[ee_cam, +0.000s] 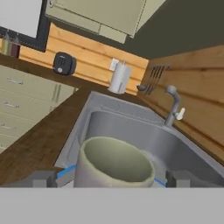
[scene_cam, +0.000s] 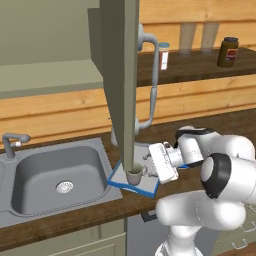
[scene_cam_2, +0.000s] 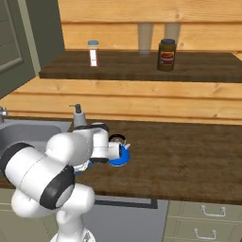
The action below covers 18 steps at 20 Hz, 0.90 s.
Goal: Pick the kettle from the counter and place it on the tray. Then pick the mug from the cabinet and place it on the tray. Then close the cabinet doors.
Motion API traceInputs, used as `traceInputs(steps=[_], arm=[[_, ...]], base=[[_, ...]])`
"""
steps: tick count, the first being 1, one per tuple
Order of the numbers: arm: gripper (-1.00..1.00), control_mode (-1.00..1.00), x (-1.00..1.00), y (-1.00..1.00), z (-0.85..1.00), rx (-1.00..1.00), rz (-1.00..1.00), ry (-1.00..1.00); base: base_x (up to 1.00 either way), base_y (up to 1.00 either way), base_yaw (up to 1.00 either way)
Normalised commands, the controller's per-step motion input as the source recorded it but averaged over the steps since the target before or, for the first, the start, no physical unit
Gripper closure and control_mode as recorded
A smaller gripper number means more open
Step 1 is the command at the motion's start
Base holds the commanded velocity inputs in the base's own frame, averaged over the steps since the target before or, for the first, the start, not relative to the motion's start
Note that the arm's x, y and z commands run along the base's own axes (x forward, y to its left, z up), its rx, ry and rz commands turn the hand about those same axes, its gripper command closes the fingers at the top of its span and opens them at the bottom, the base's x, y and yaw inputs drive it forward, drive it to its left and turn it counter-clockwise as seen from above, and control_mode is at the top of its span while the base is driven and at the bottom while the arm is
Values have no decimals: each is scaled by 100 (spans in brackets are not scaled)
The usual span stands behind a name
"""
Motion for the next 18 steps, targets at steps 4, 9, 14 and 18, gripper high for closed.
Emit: traceInputs(steps=[4,9,14,18], arm=[[-100,-100,-3,-13,33,0,-16,0],[-100,-100,-32,-15,55,0,-23,0],[-100,-100,-33,-8,78,0,-29,0],[-100,-100,-28,-4,84,0,-33,7]], base=[[0,0,0],[0,0,0],[0,0,0],[0,0,0]])
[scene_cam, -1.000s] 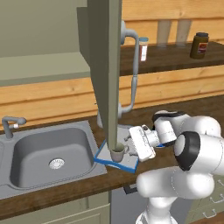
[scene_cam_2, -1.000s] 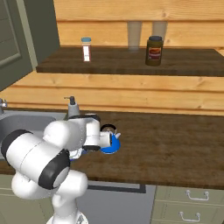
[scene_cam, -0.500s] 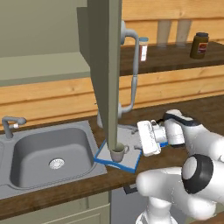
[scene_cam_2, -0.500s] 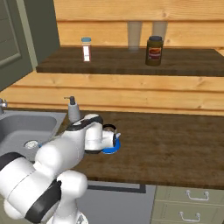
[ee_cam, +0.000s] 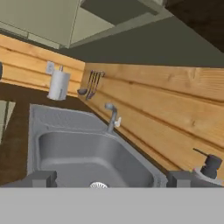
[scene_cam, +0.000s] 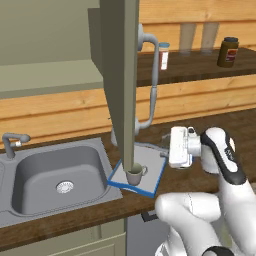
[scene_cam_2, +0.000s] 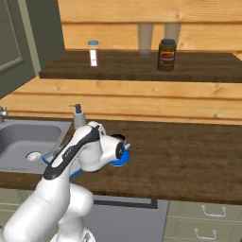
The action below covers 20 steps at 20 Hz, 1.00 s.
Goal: Pick the kettle from the counter and place it on the tray. Then pick the mug from the cabinet and place it on the tray. Then close the cabinet doors.
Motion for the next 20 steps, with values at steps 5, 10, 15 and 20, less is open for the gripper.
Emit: traceInputs(steps=[5,10,15,20], arm=[[-100,-100,-18,-5,78,0,-38,21],[-100,-100,-12,-12,72,0,-42,31],[-100,-100,-6,-7,69,0,-42,33],[-100,-100,-15,-7,38,-4,-35,35]], base=[[0,0,0],[0,0,0],[0,0,0],[0,0,0]])
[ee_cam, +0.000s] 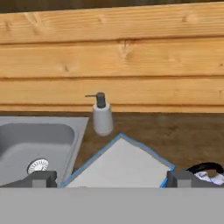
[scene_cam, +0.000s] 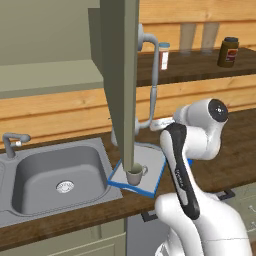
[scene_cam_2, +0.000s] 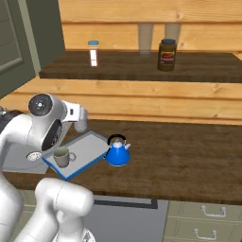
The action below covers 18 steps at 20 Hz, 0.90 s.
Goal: Pick the kettle from the counter and place it on the tray. Then pick the mug from the cabinet and place it on the tray. Then close the cabinet doors.
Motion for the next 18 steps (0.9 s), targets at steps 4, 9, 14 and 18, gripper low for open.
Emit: traceInputs(steps=[4,9,14,18], arm=[[-100,-100,-18,-19,18,-11,-31,28],[-100,-100,-25,-41,-11,0,-34,26],[-100,-100,-22,-43,-59,6,-34,17],[-100,-100,-7,-39,-32,11,-38,13]], base=[[0,0,0],[0,0,0],[0,0,0],[0,0,0]])
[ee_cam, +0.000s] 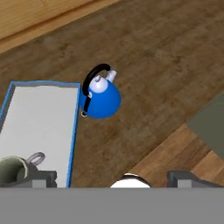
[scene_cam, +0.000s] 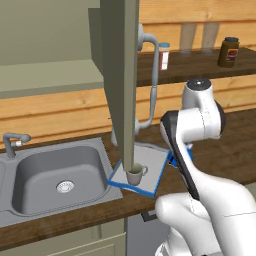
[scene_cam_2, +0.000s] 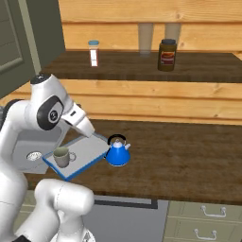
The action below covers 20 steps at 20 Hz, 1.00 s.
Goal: Pick the kettle from the counter and place it on the tray. Then pick the mug from the cabinet and place it on the tray. Then close the cabinet doors.
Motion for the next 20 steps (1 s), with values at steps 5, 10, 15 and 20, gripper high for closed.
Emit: traceInputs(steps=[5,10,15,20], arm=[[-100,-100,0,-30,-22,9,-33,14],[-100,-100,3,-14,-15,9,-18,2],[-100,-100,14,-9,-13,9,-21,6],[-100,-100,16,-5,-11,5,-14,1]], base=[[0,0,0],[0,0,0],[0,0,0],[0,0,0]])
